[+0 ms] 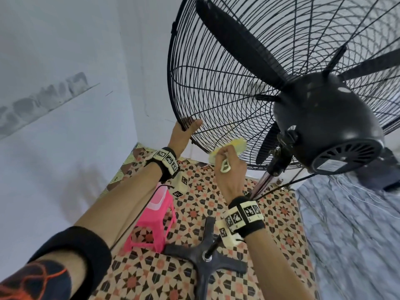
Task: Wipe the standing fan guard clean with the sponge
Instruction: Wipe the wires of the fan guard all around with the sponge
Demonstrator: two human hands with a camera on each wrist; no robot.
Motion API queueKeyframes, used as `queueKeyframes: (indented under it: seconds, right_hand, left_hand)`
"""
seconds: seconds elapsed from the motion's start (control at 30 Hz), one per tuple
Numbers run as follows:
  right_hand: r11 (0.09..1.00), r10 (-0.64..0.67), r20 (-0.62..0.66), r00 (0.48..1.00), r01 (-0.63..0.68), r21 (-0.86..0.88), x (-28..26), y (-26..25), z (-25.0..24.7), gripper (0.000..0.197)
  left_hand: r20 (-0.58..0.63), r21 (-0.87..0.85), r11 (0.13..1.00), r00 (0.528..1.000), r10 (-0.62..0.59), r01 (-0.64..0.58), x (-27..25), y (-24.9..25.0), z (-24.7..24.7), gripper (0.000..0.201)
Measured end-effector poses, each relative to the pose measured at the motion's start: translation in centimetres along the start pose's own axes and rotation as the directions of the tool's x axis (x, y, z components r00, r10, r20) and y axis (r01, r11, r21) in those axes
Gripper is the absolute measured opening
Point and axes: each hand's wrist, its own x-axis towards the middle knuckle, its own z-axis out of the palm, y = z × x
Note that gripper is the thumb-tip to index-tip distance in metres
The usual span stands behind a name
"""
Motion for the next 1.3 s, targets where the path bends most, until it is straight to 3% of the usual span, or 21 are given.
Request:
queueKeyframes:
  seconds: [0.13,0.2,0.3,0.5,0.7,0.87,1.03,1.23,1.3]
  right_hand:
    - [0.987,-0.161,0.094,0.983,0.157,0.043,1.4,-2.0,-0.4,0.014]
    - [0.995,-0.101,0.115,0.988,0.102,-0.001,0.9,-0.8,-0.1,0.018]
    - [0.999,0.022,0.045,0.999,-0.02,-0.044,-0.3,1.1,-0.5,0.025]
    - [0.99,-0.139,-0.035,0.99,0.138,-0.013,2.1,-1.7,-1.7,0.01]
    - [0.997,0.011,-0.048,0.999,-0.015,-0.078,1.2,1.0,-2.5,0.01]
    - [0.988,-0.147,-0.018,0.989,0.145,-0.057,2.8,-1.5,-3.5,0.011]
    - [0.996,-0.027,-0.069,0.997,0.022,-0.083,1.9,0.6,-3.5,0.015]
    - [0.995,-0.099,-0.1,0.99,0.101,0.018,3.5,-2.3,-4.8,0.009]
    - [0.997,-0.045,-0.127,0.991,0.052,0.052,3.8,-1.9,-4.9,0.01]
  left_hand:
    - [-0.024,-0.001,1.0,1.0,-0.017,0.017,0.0,0.0,0.2,0.097]
    - [-0.019,0.0,1.0,0.999,-0.029,0.029,0.0,-0.1,0.1,0.095]
    - [-0.013,0.004,0.999,0.999,-0.045,0.046,0.1,-0.2,0.0,0.103]
    - [-0.026,0.01,0.998,0.997,-0.069,0.069,0.2,-0.3,0.4,0.109]
    - [-0.004,-0.021,0.997,0.998,-0.069,0.069,-0.2,-0.2,0.1,0.105]
    - [-0.048,-0.034,0.998,0.997,-0.062,0.06,-0.2,-0.1,0.8,0.113]
    - [-0.025,0.017,0.997,0.997,-0.079,0.08,-0.1,-0.2,0.5,0.114]
    - [-0.04,0.053,0.996,0.997,-0.064,0.067,0.0,0.0,0.8,0.097]
    - [-0.028,0.057,0.996,0.997,-0.069,0.071,0.0,0.1,0.8,0.096]
